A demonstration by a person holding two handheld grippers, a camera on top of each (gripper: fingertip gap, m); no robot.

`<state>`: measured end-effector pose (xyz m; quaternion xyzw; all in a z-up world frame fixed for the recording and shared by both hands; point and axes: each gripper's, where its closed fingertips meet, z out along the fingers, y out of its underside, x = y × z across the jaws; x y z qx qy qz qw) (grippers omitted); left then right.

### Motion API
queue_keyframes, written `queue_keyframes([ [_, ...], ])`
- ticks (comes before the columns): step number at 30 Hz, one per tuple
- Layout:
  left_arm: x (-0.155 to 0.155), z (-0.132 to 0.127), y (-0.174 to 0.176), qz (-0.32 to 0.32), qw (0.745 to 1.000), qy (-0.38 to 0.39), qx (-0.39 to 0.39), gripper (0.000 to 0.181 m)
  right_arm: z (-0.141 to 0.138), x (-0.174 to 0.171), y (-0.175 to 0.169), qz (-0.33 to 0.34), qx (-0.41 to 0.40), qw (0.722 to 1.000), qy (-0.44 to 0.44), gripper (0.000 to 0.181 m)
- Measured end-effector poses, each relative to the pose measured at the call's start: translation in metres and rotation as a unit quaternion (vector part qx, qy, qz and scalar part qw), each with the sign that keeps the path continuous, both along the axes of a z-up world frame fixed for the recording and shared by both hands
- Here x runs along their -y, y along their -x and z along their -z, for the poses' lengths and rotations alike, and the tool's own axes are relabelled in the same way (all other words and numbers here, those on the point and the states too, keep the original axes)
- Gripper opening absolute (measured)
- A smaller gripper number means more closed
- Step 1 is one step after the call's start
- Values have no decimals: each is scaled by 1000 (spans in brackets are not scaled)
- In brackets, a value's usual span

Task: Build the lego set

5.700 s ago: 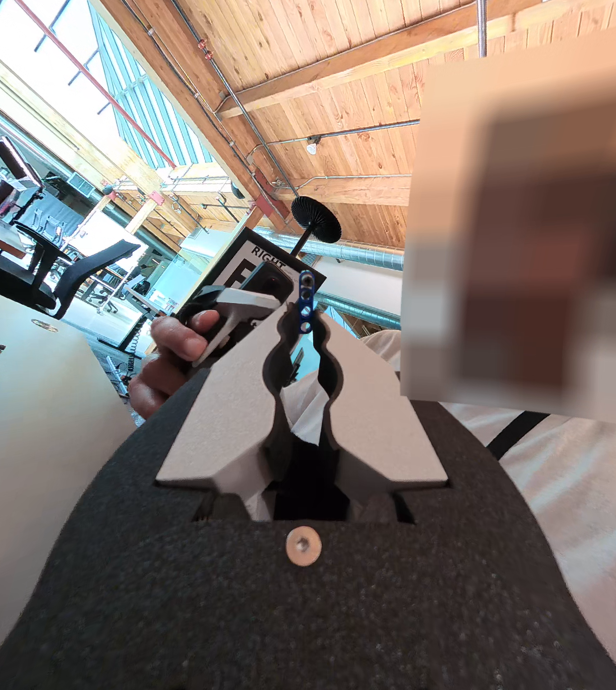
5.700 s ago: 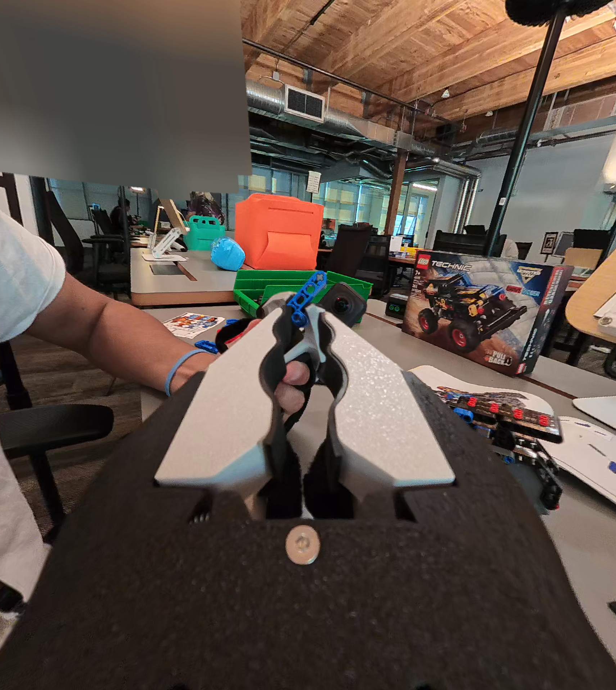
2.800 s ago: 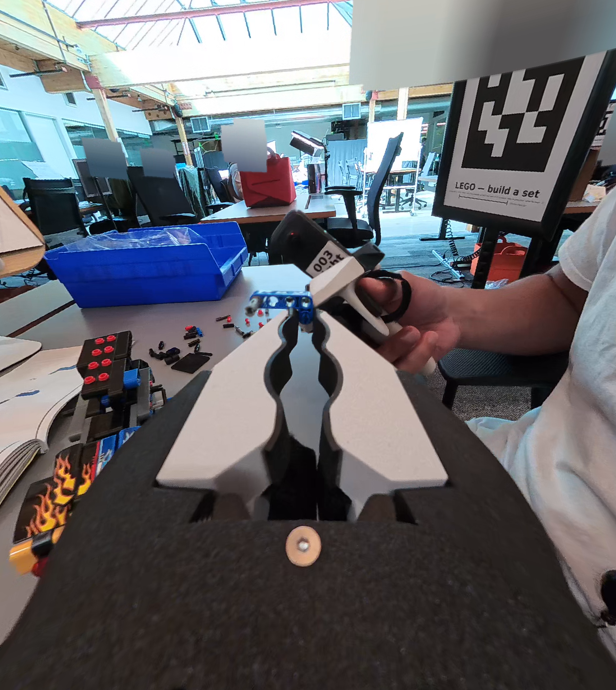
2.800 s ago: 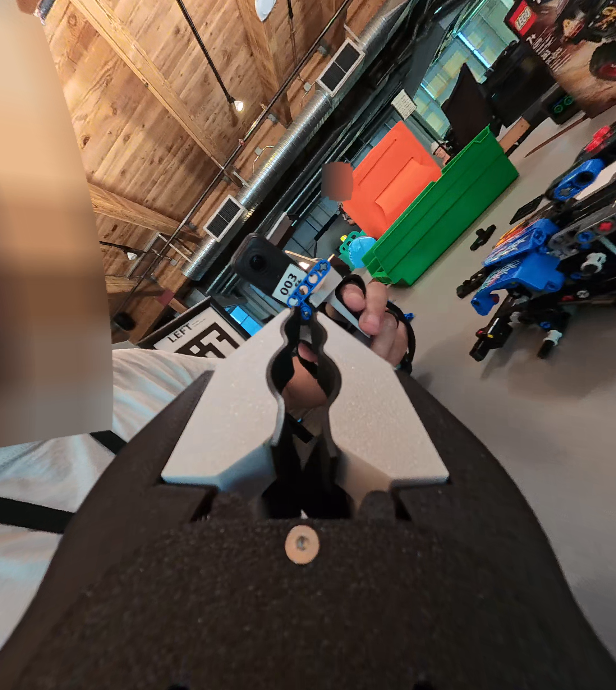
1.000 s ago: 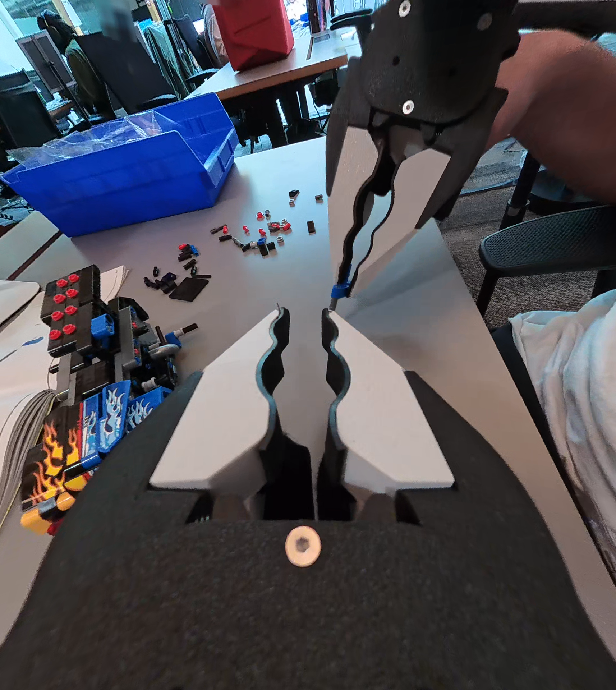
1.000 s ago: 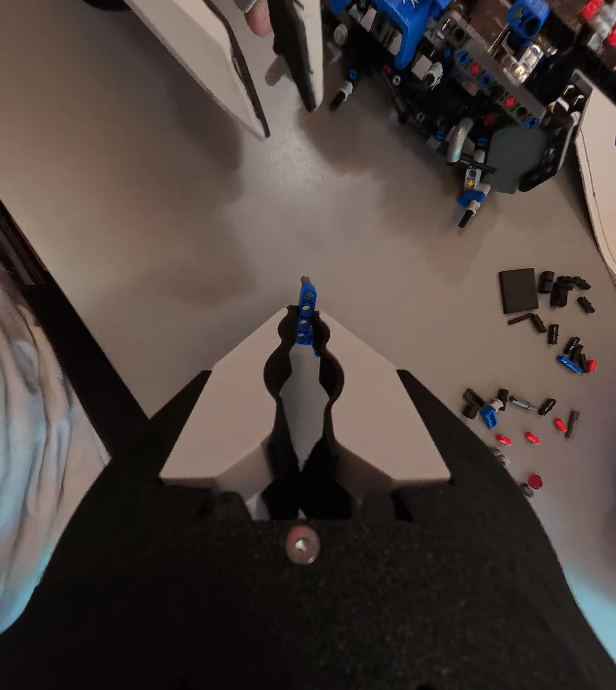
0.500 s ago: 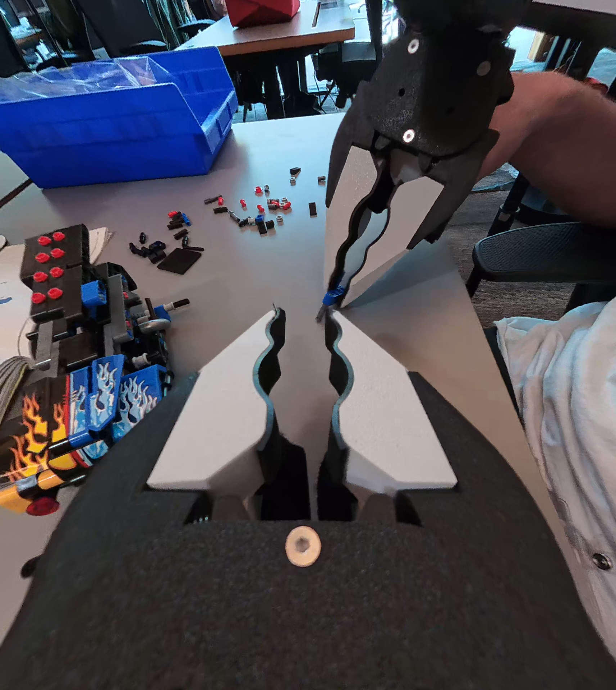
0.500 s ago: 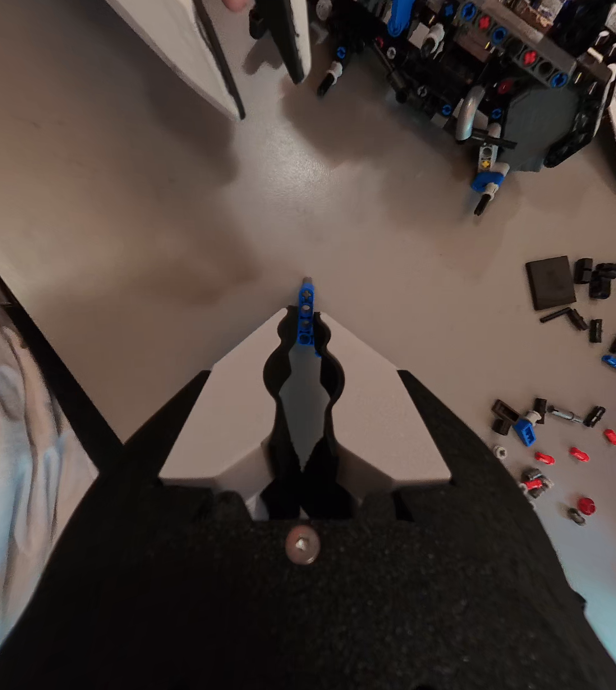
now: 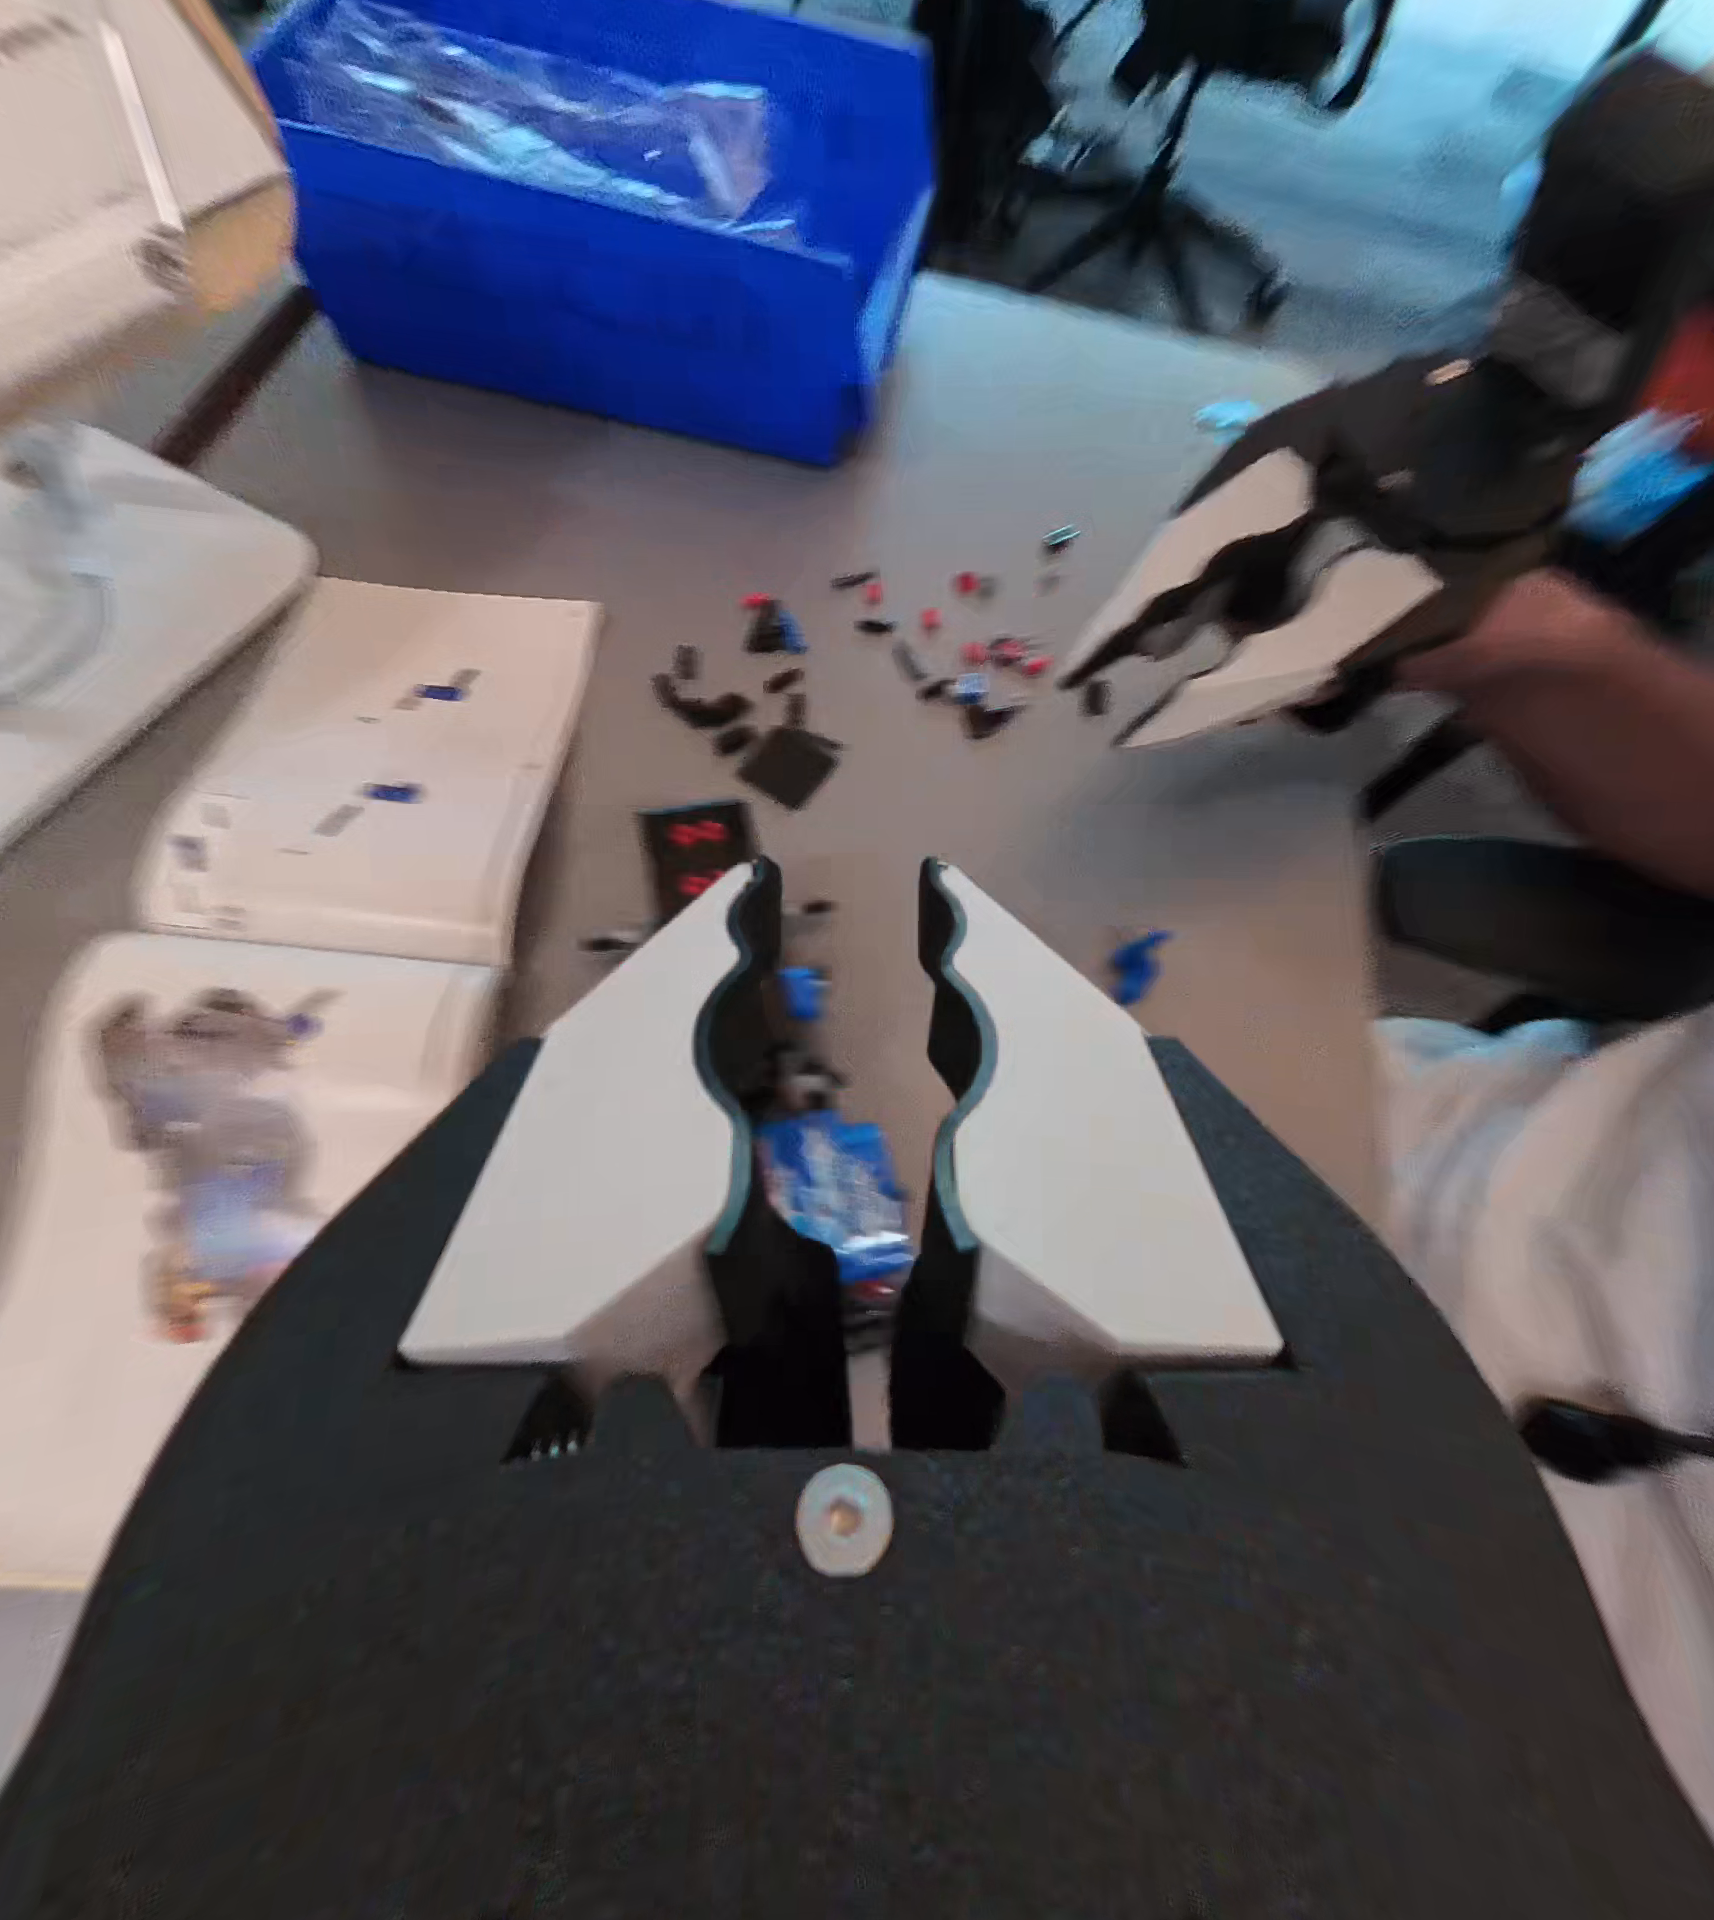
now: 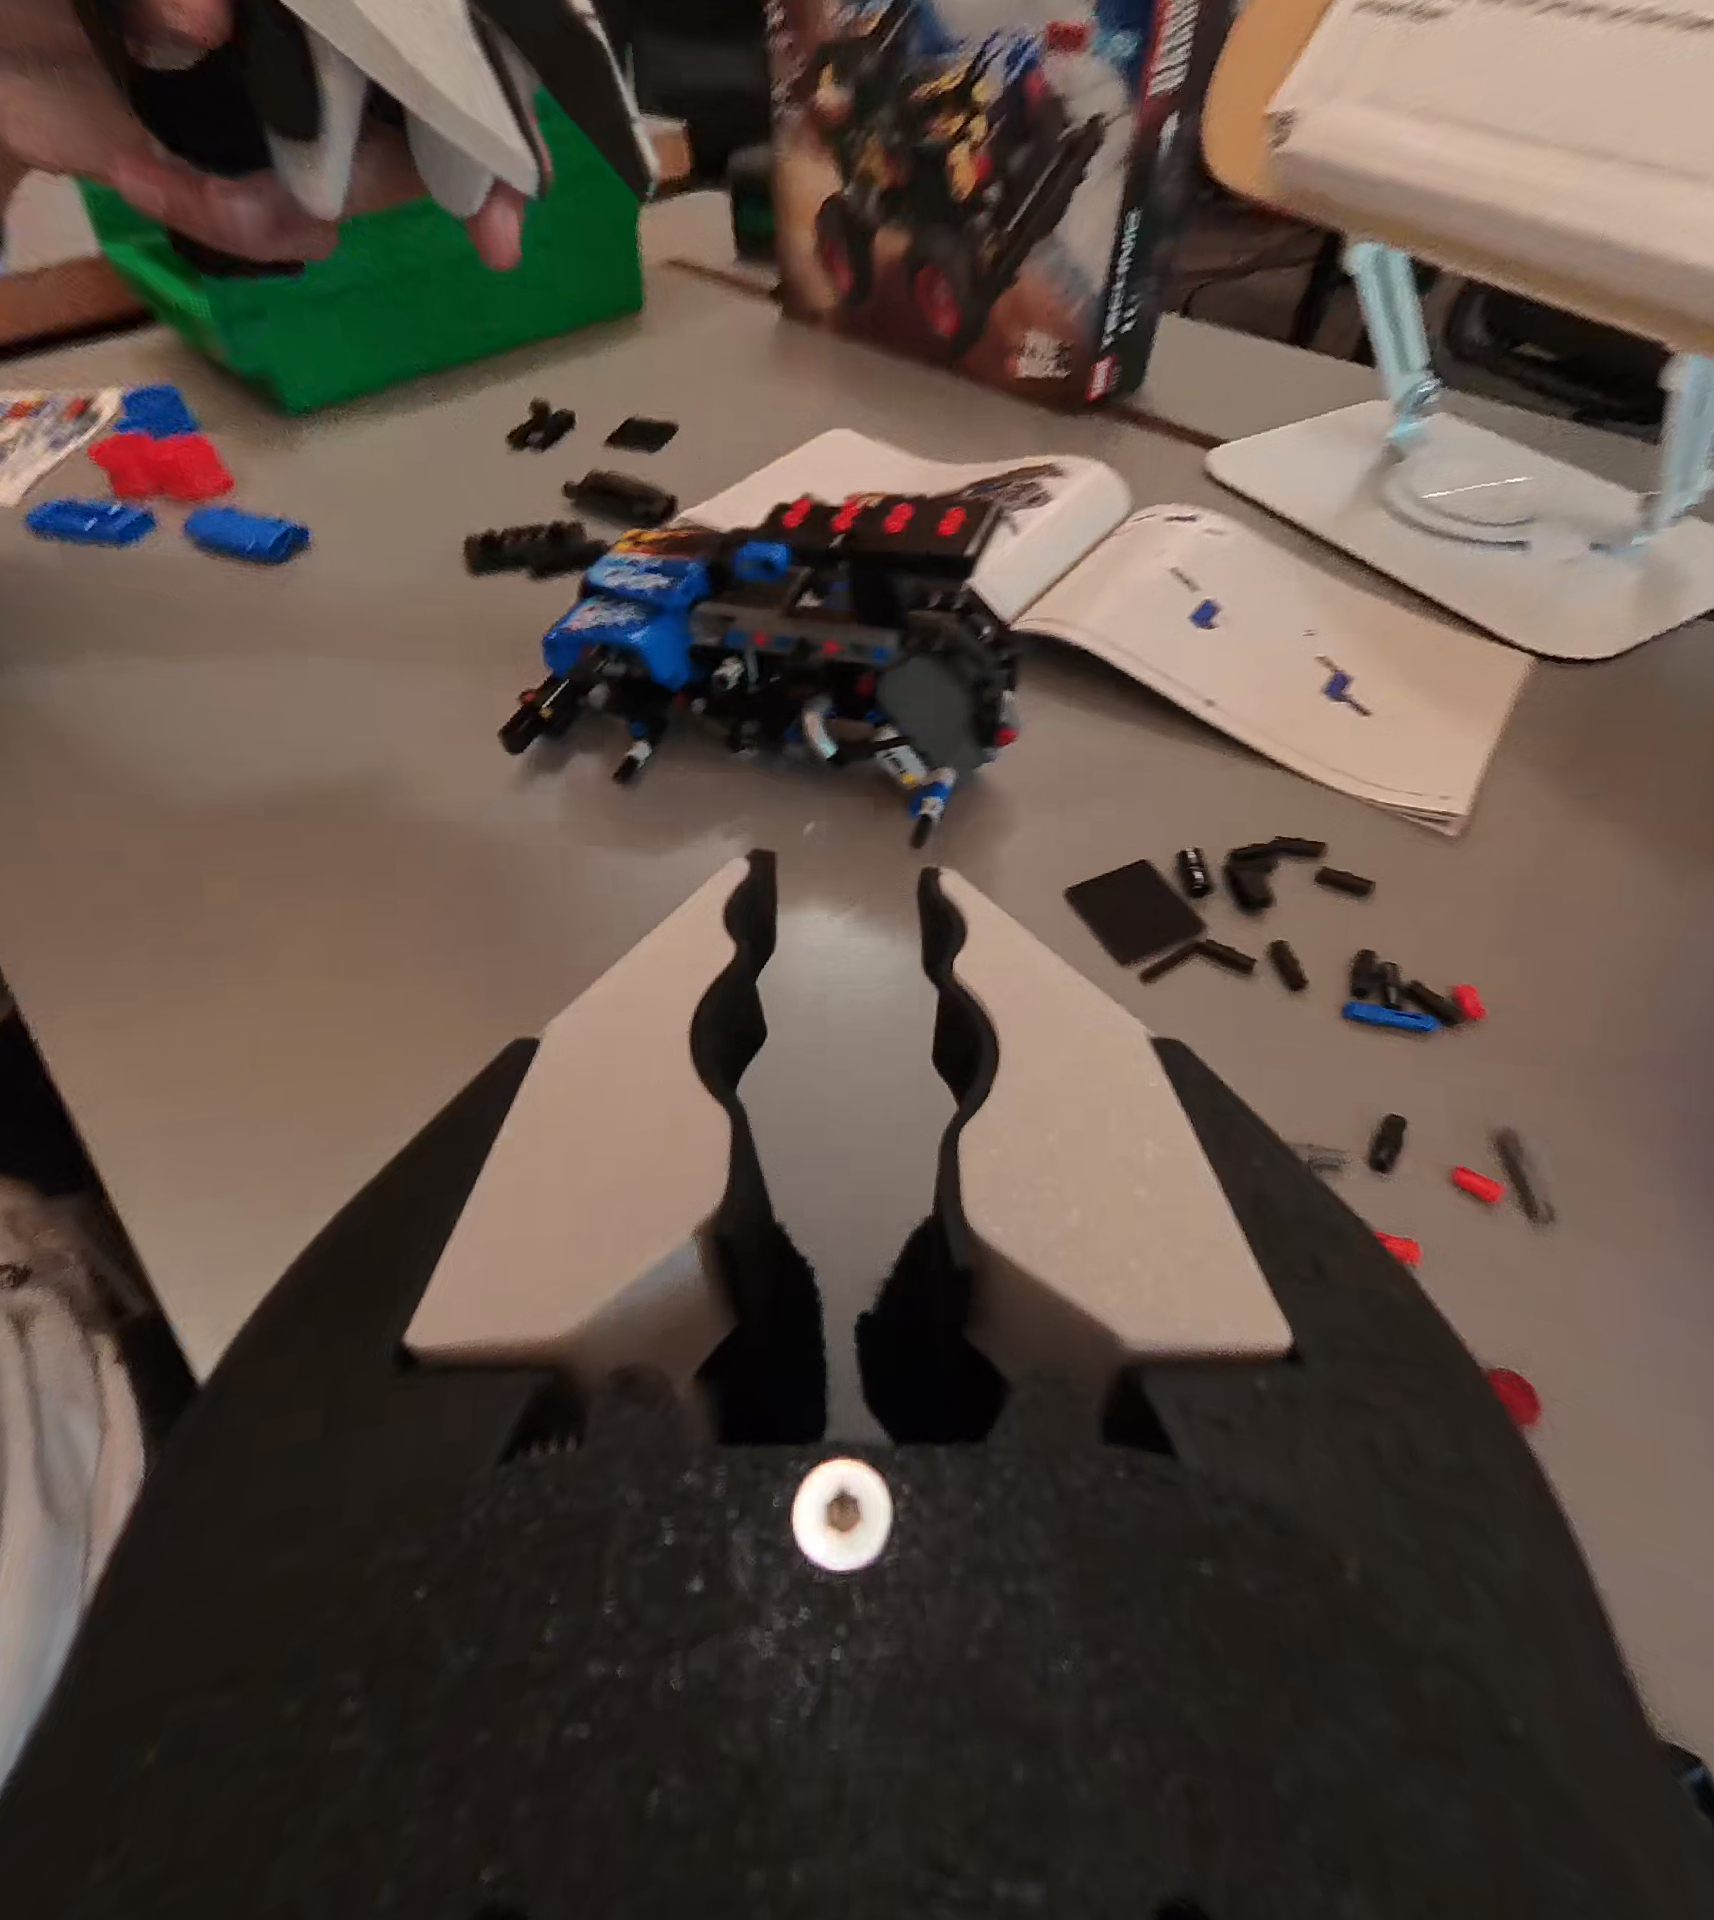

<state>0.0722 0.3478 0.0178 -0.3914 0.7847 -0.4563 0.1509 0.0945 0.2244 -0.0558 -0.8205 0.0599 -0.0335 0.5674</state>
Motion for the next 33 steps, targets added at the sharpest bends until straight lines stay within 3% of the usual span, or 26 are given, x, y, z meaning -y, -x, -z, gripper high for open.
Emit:
queue_keyframes([
  [3, -19, 15, -70, -26, 984, -172, 21, 27, 2, 1, -11, 10, 5, 1000, -6, 27],
  [6, -14, 50, -128, 9, 958, -285, -1, 32, 11, 2, -19, 26, 47, 998, 20, 23],
  [12, 34, 116, -199, 64, 952, -287, -87, 36, 21, 5, -33, 37, 58, 997, 29, 21],
  [19, 48, 150, -227, 89, 943, -301, -107, 35, 18, 5, -40, 28, 41, 999, 4, 20],
  [23, 51, 159, -235, 93, 946, -291, -109, 7, 18, 1, -40, 16, 34, 999, -1, 20],
  [29, 64, 162, -234, 111, 953, -254, -122, 19, 21, 1, -41, 11, 22, 1000, -3, 20],
  [33, 59, 163, -239, 103, 947, -284, -106, 8, 23, 1, -40, 9, 19, 1000, 0, 20],
])
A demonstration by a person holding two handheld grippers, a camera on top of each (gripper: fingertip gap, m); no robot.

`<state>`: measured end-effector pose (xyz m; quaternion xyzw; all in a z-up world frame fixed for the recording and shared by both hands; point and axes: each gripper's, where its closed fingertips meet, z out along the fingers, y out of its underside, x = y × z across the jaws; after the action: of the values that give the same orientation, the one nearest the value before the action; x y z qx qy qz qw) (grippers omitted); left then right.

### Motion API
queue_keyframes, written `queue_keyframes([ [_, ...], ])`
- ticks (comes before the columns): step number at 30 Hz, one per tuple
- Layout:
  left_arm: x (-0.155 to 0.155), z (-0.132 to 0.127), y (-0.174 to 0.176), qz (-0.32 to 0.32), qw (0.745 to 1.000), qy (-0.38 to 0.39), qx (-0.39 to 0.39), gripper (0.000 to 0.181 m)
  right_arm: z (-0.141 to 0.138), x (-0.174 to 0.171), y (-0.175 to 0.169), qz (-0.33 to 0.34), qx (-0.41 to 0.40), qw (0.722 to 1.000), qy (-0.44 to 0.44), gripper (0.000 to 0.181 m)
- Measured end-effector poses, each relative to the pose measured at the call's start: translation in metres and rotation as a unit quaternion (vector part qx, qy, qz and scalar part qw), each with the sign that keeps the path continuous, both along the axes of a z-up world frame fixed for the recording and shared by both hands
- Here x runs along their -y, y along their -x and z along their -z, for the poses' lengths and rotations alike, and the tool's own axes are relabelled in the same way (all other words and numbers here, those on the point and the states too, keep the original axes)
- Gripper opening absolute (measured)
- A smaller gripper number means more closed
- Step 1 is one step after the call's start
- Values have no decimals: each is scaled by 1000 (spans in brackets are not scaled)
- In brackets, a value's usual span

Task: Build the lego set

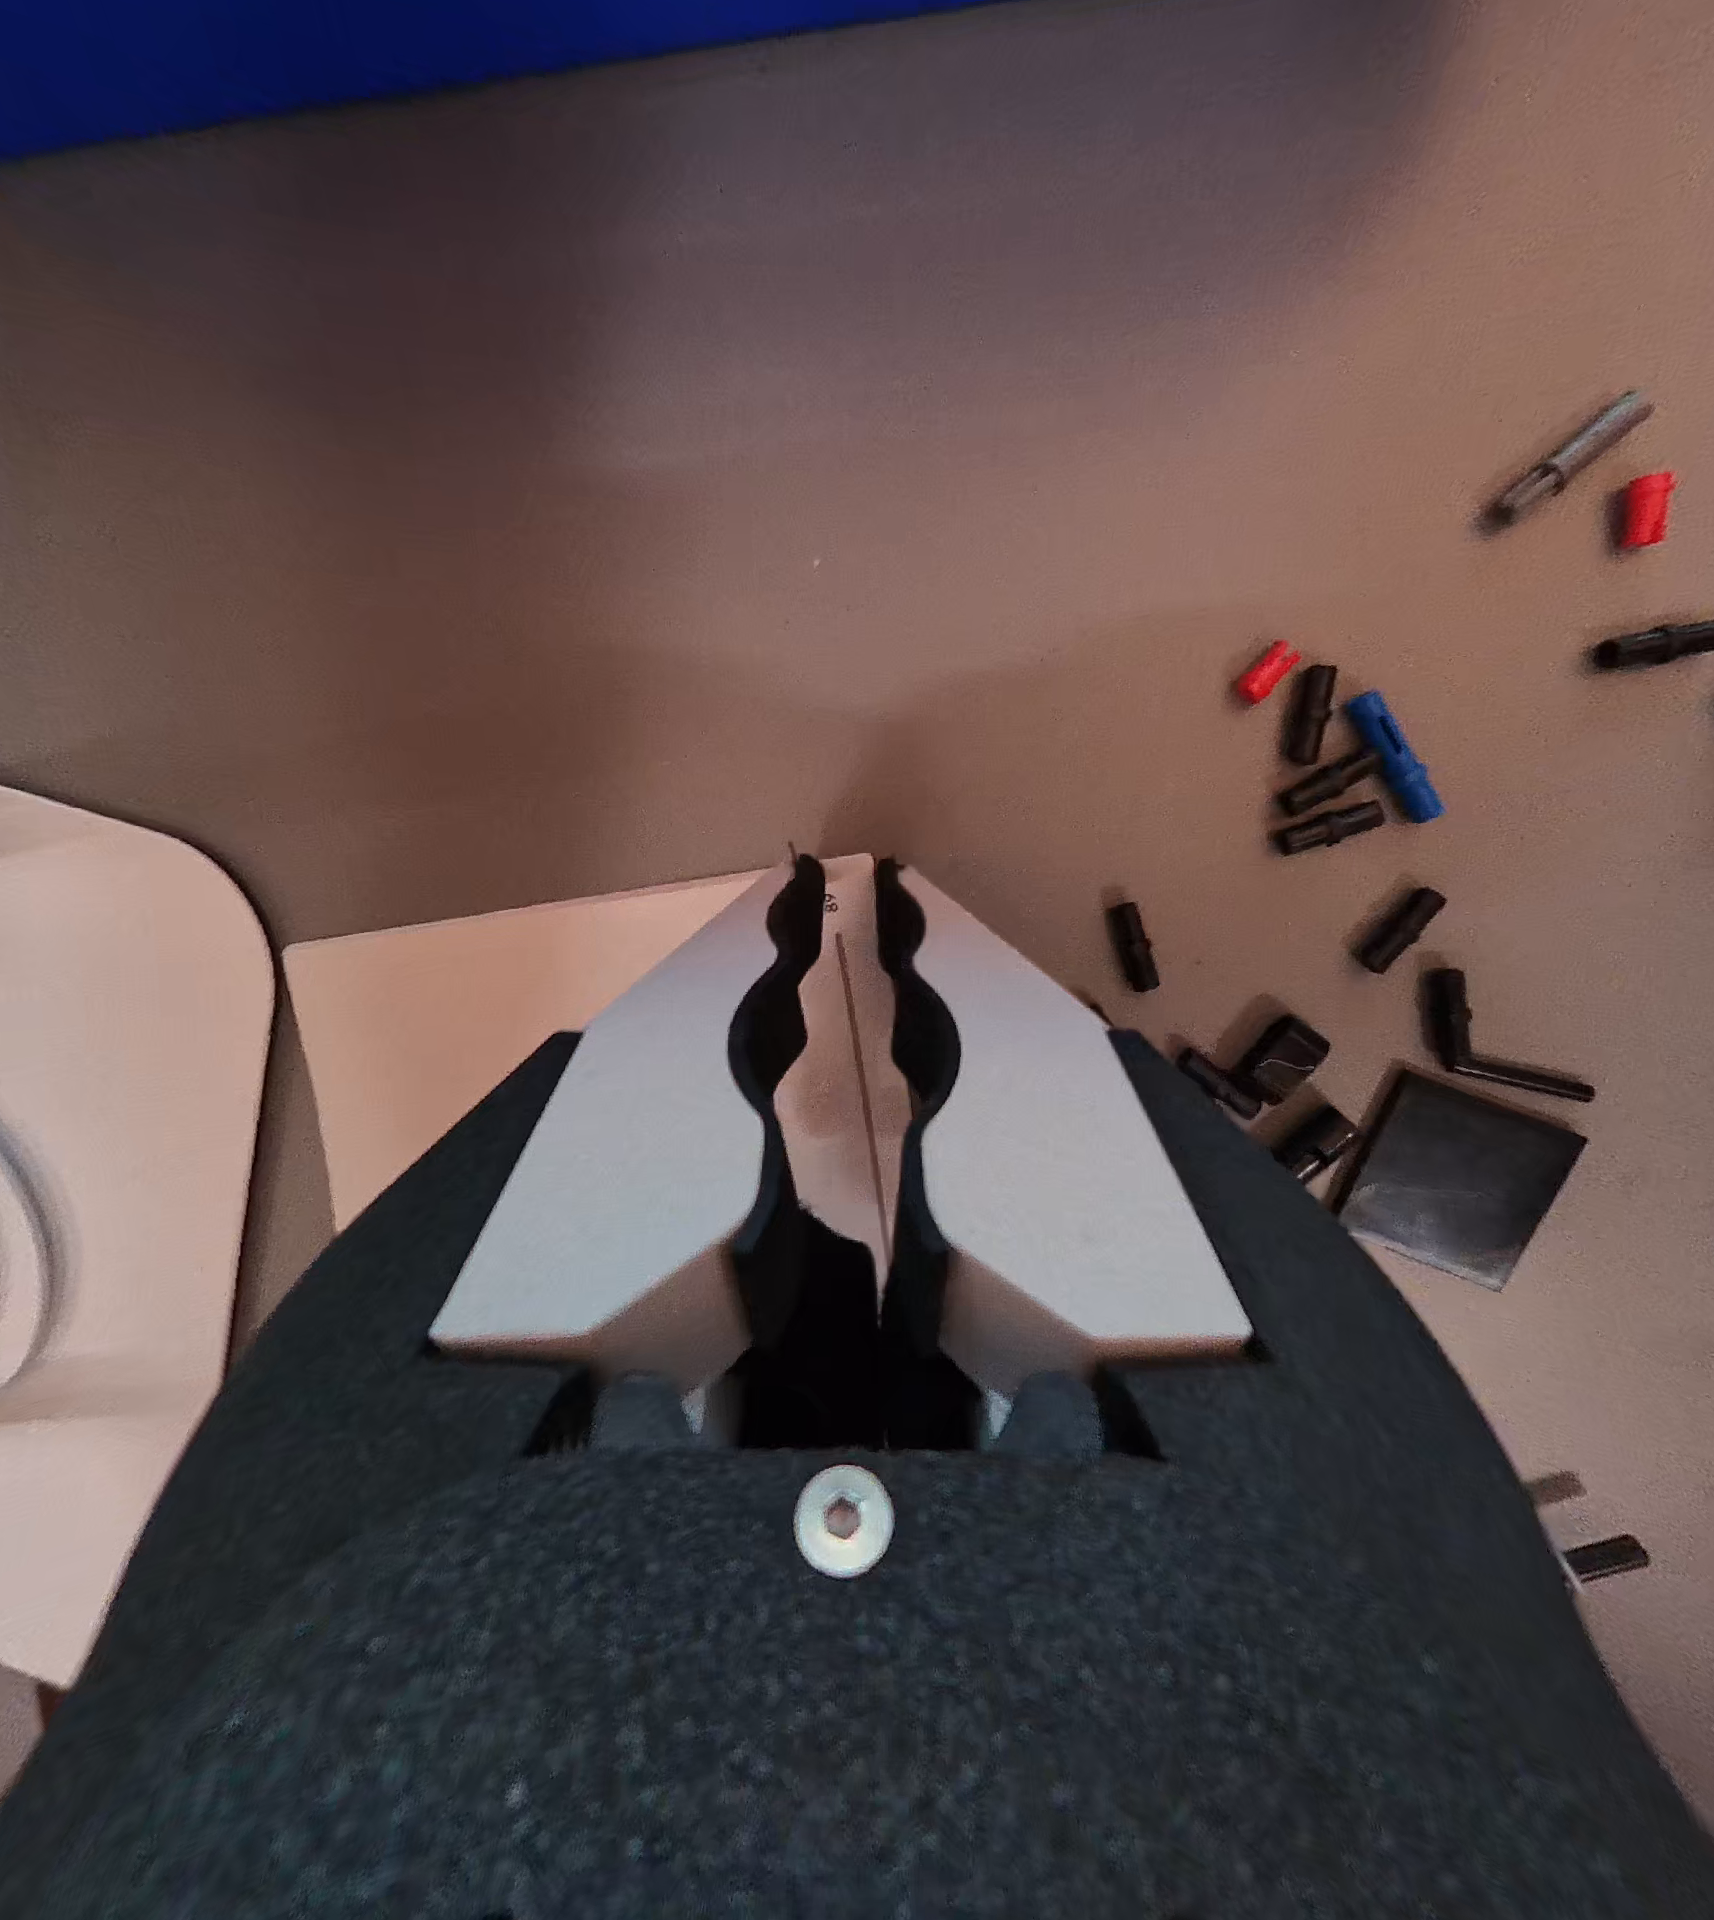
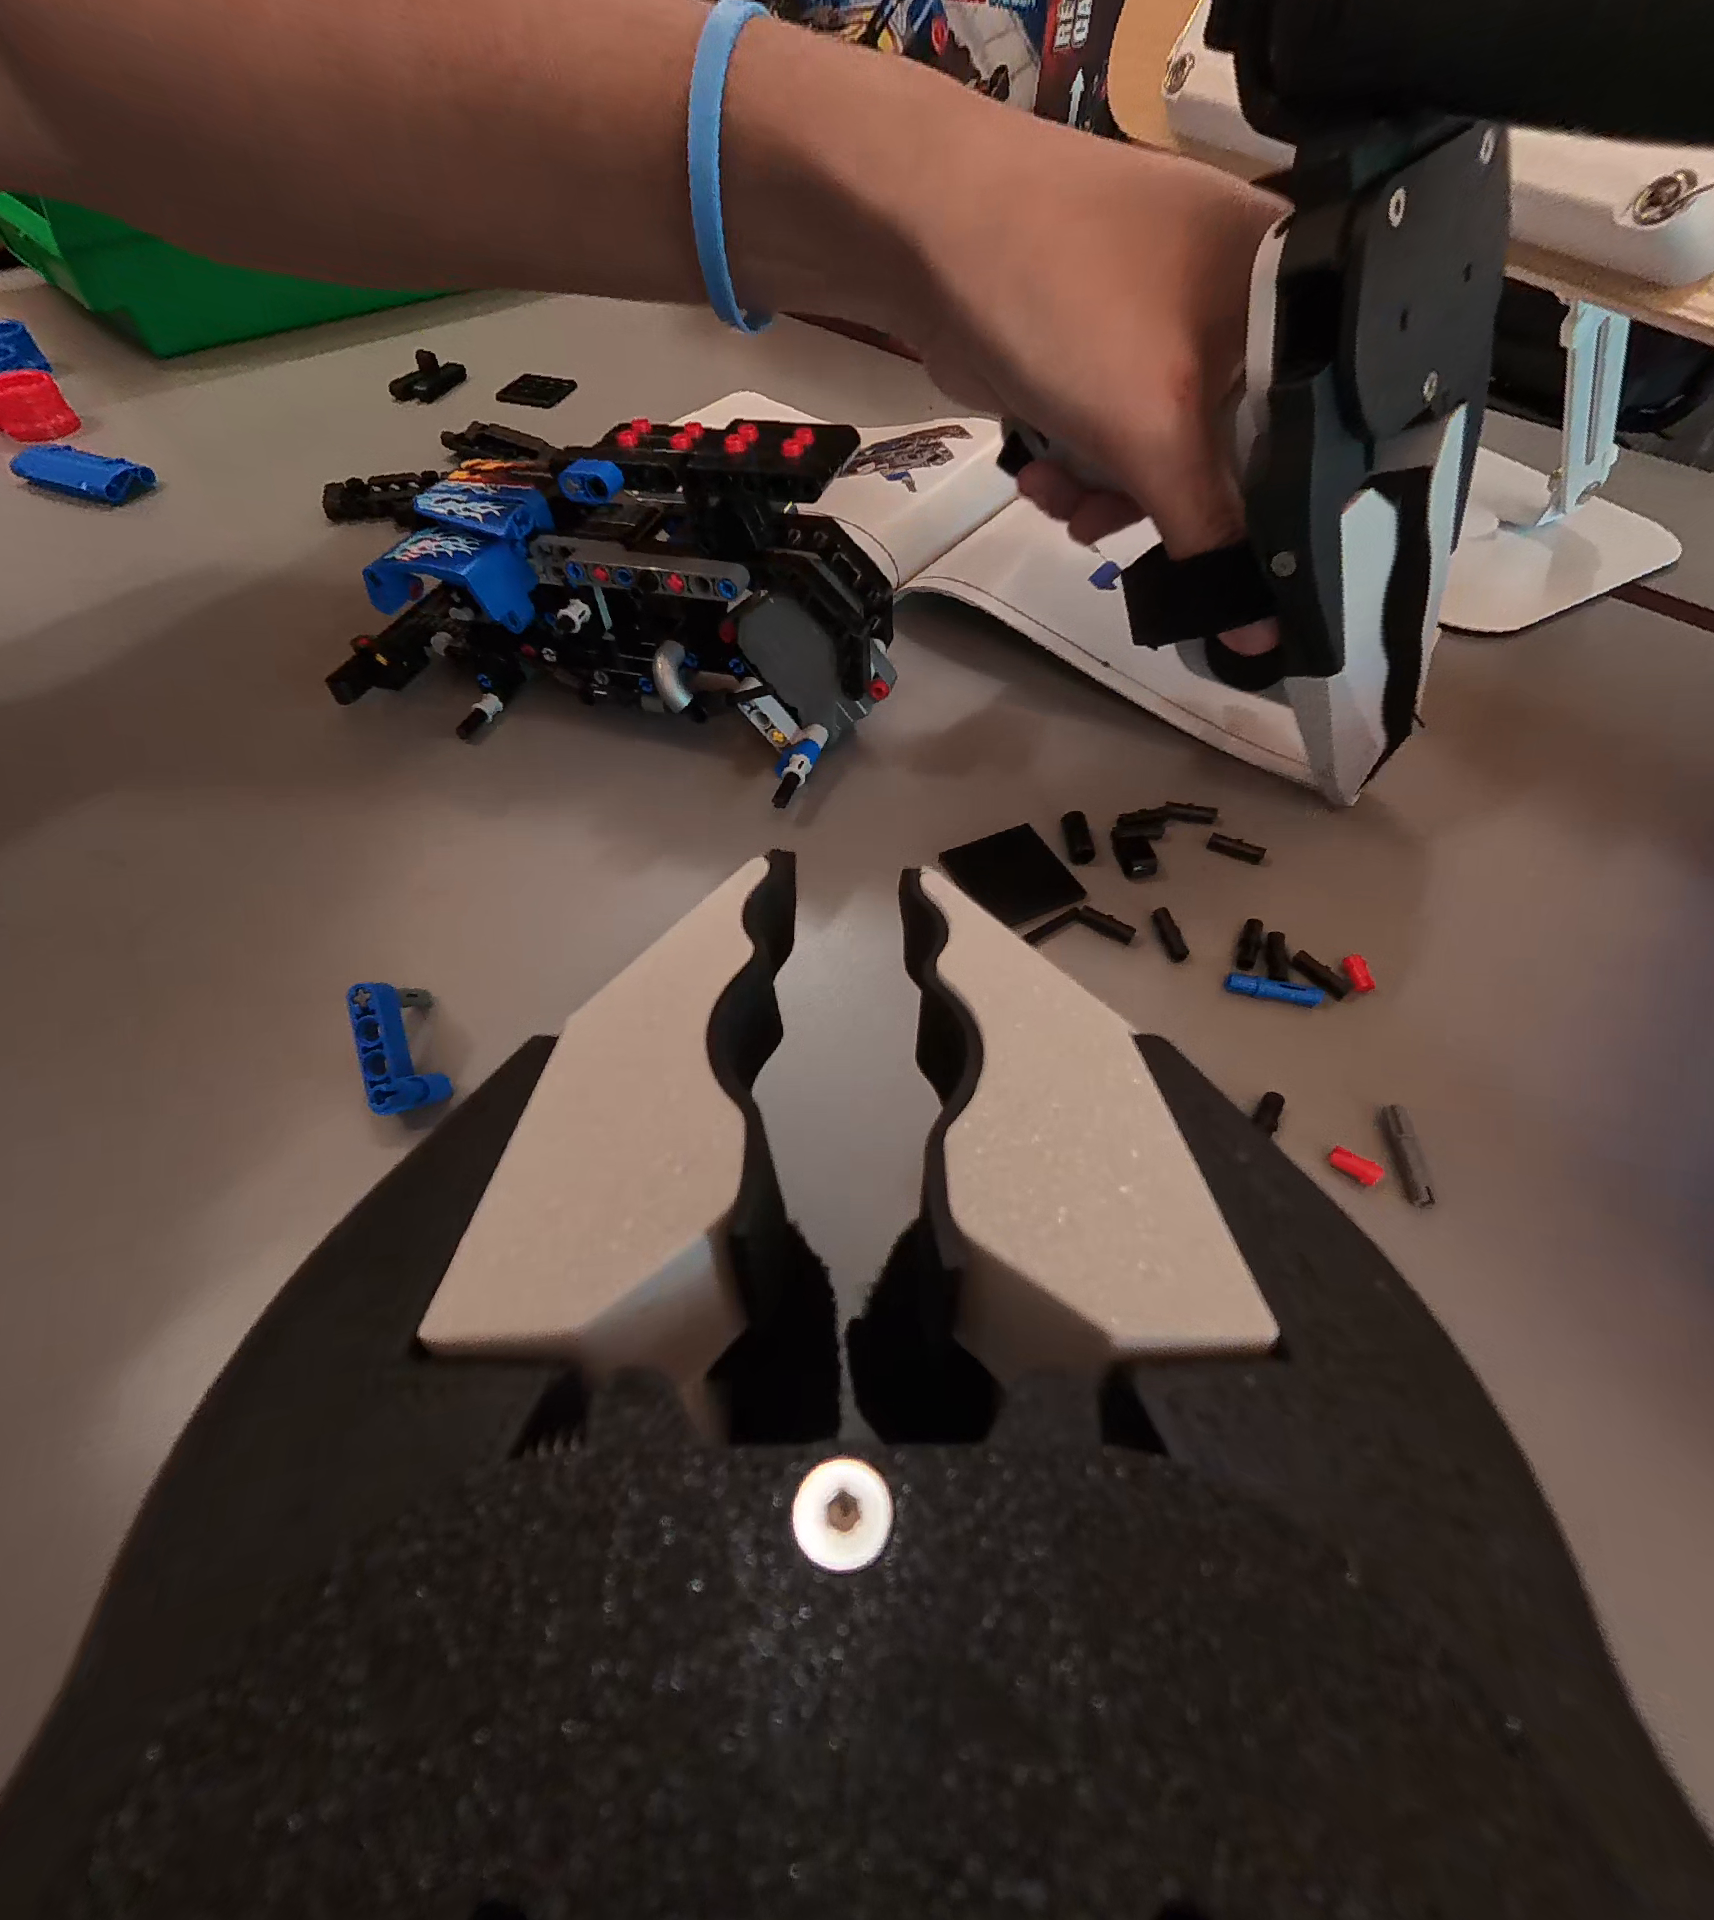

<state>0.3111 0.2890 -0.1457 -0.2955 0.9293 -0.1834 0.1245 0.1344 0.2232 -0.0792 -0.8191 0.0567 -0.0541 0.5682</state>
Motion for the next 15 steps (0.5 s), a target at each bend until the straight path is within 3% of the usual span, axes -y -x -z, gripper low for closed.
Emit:
queue_keyframes([
  [8, -5, -17, 1, 5, 999, -1, 34, 0, 2, 0, -11, 16, 12, 1000, 22, 18],
  [11, -10, -28, 0, -2, 998, 5, 55, 0, 1, -2, -36, 39, 1, 998, 50, 20],
  [15, -15, -43, 0, -17, 997, 26, 77, 0, 8, -21, -87, 68, -31, 990, 121, 38],
])
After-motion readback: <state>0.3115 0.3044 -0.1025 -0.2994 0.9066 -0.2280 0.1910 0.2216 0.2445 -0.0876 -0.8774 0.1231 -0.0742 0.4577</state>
